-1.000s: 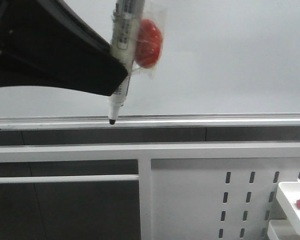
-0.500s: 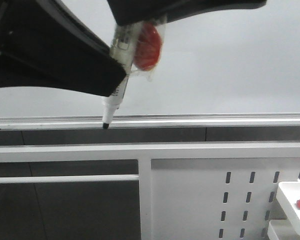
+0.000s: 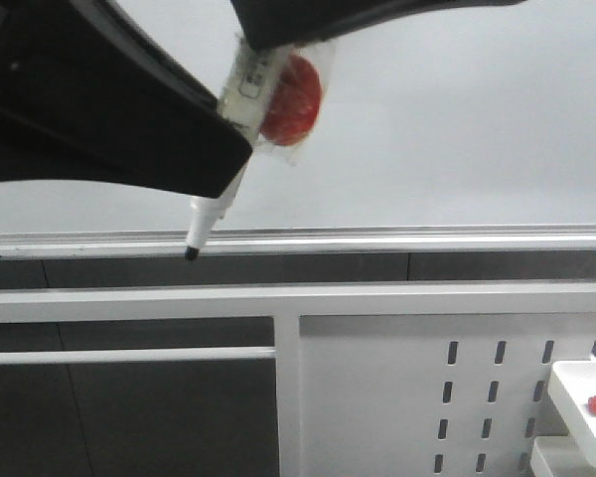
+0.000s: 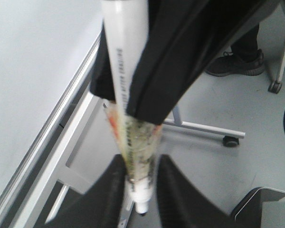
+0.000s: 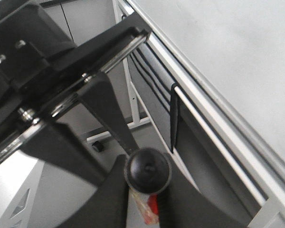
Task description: Write number 1 on whiteboard
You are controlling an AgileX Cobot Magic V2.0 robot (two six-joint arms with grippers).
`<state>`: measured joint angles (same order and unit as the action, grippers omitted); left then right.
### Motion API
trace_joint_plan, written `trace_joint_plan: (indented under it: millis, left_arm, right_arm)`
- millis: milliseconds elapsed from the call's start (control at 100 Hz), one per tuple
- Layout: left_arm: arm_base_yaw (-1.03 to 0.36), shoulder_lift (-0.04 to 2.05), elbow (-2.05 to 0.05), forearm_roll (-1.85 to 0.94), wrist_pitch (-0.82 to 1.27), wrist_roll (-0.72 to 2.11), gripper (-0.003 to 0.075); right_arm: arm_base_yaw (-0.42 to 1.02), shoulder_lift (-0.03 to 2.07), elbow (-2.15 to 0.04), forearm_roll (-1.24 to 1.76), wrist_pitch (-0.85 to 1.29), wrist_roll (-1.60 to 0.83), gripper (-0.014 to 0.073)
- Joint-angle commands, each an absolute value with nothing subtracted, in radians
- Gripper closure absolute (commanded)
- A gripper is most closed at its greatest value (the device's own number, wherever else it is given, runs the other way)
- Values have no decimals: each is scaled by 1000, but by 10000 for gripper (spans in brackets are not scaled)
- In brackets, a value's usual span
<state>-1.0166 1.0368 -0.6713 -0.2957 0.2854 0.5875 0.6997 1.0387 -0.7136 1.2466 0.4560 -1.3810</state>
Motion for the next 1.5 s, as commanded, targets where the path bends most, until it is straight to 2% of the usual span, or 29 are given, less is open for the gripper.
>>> trace_joint_plan:
  millis: [0,30,80,160,210,430,540,740,870,980,1210,1320,1490]
  left_arm:
    - [-1024,993,-708,-363,208,593,374]
    - [-1024,981,-708,-379,206,593,306]
    - [-1024,957,-708,-415,210,593,240]
    - [-1024,894,-708,-454,225,593,235]
    - [-1024,850,-706,-472,227,593,273]
    - [-986,550,-647,-482,156,556,533]
    - [-911,395,-591,-480,95,533,608]
    - [-722,232,-506,-480,126,533,741]
    - [-595,189,-479,-497,204,533,740]
    - [-517,166,-479,-499,293,533,740]
    - [-459,141,-479,-523,336,533,740]
    - [-459,141,-479,-523,355,533,740]
    - [-459,141,-479,-523,386,533,740]
  right_arm:
    - [699,1002,-750,1287,392,-1426,670]
    - [699,994,-750,1287,377,-1430,665]
    - [699,978,-746,1287,349,-1433,660]
    - [699,941,-734,1287,319,-1440,660]
    - [699,912,-718,1287,303,-1457,660]
    - [699,759,-549,1287,129,-1547,659]
    - [699,717,-499,1287,23,-1616,663]
    - [710,739,-524,1284,24,-1711,663]
    - [756,779,-551,1271,-39,-1842,662]
    - [815,816,-568,1182,-103,-1858,662]
    - [997,910,-572,1018,-373,-1844,662]
    - [1070,951,-572,880,-538,-1666,663]
    - [1077,1023,-572,747,-745,-1318,663]
